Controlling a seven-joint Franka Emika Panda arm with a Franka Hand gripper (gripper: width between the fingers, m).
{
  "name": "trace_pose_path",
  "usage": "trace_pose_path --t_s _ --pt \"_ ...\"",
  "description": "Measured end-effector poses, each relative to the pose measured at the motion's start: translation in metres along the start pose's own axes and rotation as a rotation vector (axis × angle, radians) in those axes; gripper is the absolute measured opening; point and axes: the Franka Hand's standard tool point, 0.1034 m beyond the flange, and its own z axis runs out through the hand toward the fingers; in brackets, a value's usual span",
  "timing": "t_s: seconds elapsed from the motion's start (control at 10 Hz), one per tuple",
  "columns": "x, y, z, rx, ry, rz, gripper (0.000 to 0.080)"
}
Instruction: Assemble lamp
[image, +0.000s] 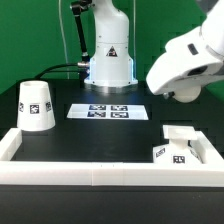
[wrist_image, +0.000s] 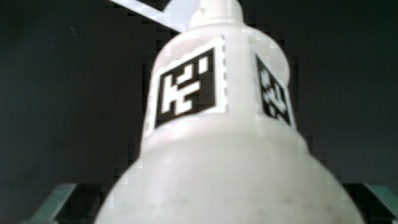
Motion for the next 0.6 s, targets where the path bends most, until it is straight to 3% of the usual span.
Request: trace_pose_path --t_s 0.2,0.3,0.6 --pt "0.001 0.0 0.001 0.0 0.001 -0.001 0.0574" --pt "0.009 0.005 -0.004 -0.01 0.083 -0.013 0.0574" --pt "-0.008 0.031 -0.034 -0.027 0.241 -0.015 0.0576"
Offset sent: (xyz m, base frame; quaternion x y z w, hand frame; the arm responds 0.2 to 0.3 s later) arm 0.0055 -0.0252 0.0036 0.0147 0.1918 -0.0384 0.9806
